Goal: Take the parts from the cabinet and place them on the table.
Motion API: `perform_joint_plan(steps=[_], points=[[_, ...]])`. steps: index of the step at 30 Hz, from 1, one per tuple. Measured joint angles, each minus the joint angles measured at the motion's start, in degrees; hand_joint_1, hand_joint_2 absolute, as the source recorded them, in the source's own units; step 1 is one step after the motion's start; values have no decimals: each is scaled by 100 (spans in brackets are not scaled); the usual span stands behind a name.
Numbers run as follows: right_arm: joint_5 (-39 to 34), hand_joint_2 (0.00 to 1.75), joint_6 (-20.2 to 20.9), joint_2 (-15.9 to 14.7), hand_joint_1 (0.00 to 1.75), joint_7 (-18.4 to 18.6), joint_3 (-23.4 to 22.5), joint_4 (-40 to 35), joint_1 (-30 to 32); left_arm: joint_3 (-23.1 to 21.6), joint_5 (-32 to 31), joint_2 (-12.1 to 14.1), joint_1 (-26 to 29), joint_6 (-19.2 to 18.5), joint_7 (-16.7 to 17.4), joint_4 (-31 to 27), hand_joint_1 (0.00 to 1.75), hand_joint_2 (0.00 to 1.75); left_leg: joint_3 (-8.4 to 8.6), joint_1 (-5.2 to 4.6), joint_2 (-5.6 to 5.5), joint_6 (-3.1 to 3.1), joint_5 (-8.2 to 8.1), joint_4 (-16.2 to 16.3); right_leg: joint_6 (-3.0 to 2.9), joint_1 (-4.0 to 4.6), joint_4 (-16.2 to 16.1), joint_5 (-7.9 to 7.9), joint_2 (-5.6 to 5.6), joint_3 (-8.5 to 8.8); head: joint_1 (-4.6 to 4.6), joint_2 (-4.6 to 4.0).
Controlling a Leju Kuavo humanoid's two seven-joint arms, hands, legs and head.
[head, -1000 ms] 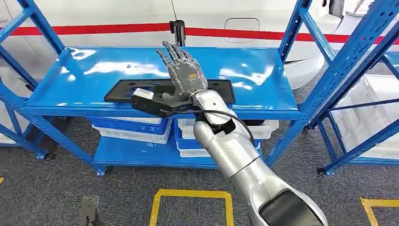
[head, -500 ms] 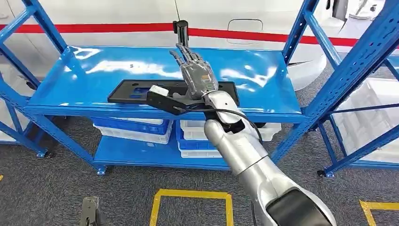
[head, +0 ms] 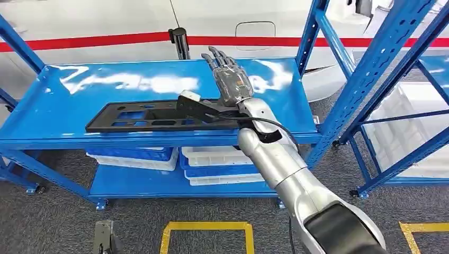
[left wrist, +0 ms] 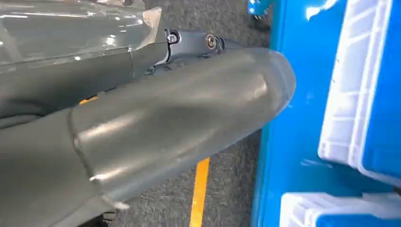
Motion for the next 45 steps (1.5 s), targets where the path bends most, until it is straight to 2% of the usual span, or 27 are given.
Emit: perform_joint_plan(steps=[1,2,3,4,6,9,10,11,13,15,17,18,19,20,23,25,27,29,32,33,34,37,38,40,42,44,45], points=[[-48,175,-41,-13,0,-13,2,31,-12,-2,15,2,-10,7,-2,2,0,0,191,-81,-33,113,400,-603,5,5,-8,-45,11,62,2,0],[-83,175,-79,-28,0,-15,2,63,-21,-2,35,18,-24,11,-4,4,0,0,318,-174,-80,249,604,-1039,1,-7,-17,-76,19,99,2,0],[-109,175,-114,-63,0,-20,0,116,-33,-9,37,46,-46,20,-4,9,0,0,439,-188,-59,321,508,-1081,39,45,-39,-102,35,108,15,0],[-122,175,-120,-87,0,-20,0,146,-27,-15,39,53,-78,33,-20,9,0,0,495,-215,-68,344,464,-1186,61,-45,-66,-114,37,119,-11,0],[-138,175,-140,-129,0,-22,2,192,-14,-22,57,57,-93,48,-15,11,0,0,579,-236,-72,392,472,-1319,167,11,-10,10,23,173,-35,0],[-157,175,-214,-173,0,-26,0,219,-113,-37,57,52,-133,46,-15,17,0,0,837,-161,-41,384,478,-1498,175,7,312,-200,-61,20,-35,0],[-168,175,-238,-207,0,-26,0,227,-130,-39,57,37,-155,46,-13,20,0,0,850,-152,-42,355,453,-1498,121,-8,747,-360,-65,-246,-26,0],[-173,175,-258,-236,0,-26,0,234,-108,-50,57,15,-164,42,-2,22,0,0,862,-143,-43,333,430,-1497,145,-37,1197,-502,-66,-541,-42,0],[-177,175,-266,-304,0,-17,0,266,-20,-87,59,2,-163,44,4,39,0,0,904,-103,-49,267,374,-1493,270,-97,1602,-540,-76,-918,-35,0],[-186,175,-271,-343,0,-13,0,286,17,-111,59,-9,-164,44,11,57,0,0,982,-36,-50,176,303,-1478,509,-179,1029,-155,-99,-802,-31,0],[-203,175,-293,-376,0,-13,-2,286,17,-140,70,-9,-174,44,15,59,0,0,1066,24,-42,61,195,-1410,752,-291,-58,456,-164,-401,-24,0],[-238,175,-304,-426,0,-13,0,291,37,-138,112,-7,-187,44,50,61,0,0,1066,10,-46,2,146,-1363,690,-223,-60,338,-179,-445,-15,0],[-288,175,-310,-426,0,-32,2,282,44,-140,129,-9,-204,82,135,72,0,0,1014,11,-42,-45,106,-1327,488,-207,-63,257,-198,-345,-7,0],[-339,175,-316,-439,0,-76,-4,249,107,-140,155,-9,-202,164,272,87,0,0,1021,8,-27,-74,83,-1317,390,-205,-48,347,-188,-376,-41,0],[-545,175,-323,-446,0,-194,-9,101,173,-131,297,13,-181,625,1008,190,0,0,1049,64,-33,-139,-2,-1227,250,-224,-56,330,-166,-296,-41,0],[-749,175,-325,-454,0,-240,-7,-198,297,-68,386,83,-54,1168,1944,369,0,0,716,78,-29,-184,-285,-556,174,-204,-56,281,-144,-233,-48,0],[-955,175,-330,-509,0,-271,9,-547,602,70,562,198,241,1441,2773,496,0,0,180,77,-33,-210,-615,325,97,-161,-56,226,-107,-179,-59,0],[-1079,175,-343,-606,0,-284,24,-911,894,219,664,273,586,1489,3180,599,0,0,-27,74,-33,-176,-504,411,78,-117,-55,182,-54,-131,-61,0],[-1132,175,-356,-699,0,-284,55,-1271,1045,317,691,313,824,1545,3301,662,0,0,432,23,-36,-25,309,-902,89,-80,-61,139,-35,-72,-59,0],[-1161,175,-363,-721,0,-282,68,-1380,1061,326,660,334,818,1596,3432,686,0,0,524,-19,-37,26,383,-1182,111,-57,-61,123,-49,-58,-52,0],[-1169,175,-385,-748,0,-282,83,-1456,1093,332,590,337,815,1664,3645,715,0,0,532,-43,-53,34,155,-1137,136,-36,-71,104,-50,-63,-50,0],[-1062,175,-430,-903,0,-280,153,-2027,1501,330,461,341,838,1913,4565,765,0,0,614,-71,-80,135,315,-1191,230,-26,-93,50,-69,-4,-55,0],[-934,175,-430,-983,0,-266,214,-2313,1699,332,431,339,876,1939,4811,778,0,0,693,5,-65,153,406,-1284,246,-9,-15,19,-94,-23,-52,0],[-653,175,-356,-1111,0,-225,394,-2731,1981,330,385,326,915,1945,4933,802,0,0,726,-14,-38,187,400,-1295,216,-20,498,-297,-103,-234,-31,0],[-302,175,-182,-1200,0,-110,655,-3061,2276,330,346,319,919,1917,4938,813,0,0,713,-32,-43,194,398,-1292,181,-45,1399,-682,-104,-673,-33,0],[-6,175,-21,-1228,0,-15,984,-3286,2537,328,275,319,922,1840,4896,813,0,0,708,-32,-54,194,397,-1290,250,-58,1633,-715,-105,-781,-31,0],[86,175,40,-1224,0,2,1170,-3373,2627,321,256,315,921,1807,4865,815,0,0,705,-32,-60,190,395,-1287,308,-67,1352,-592,-109,-634,-28,0]])
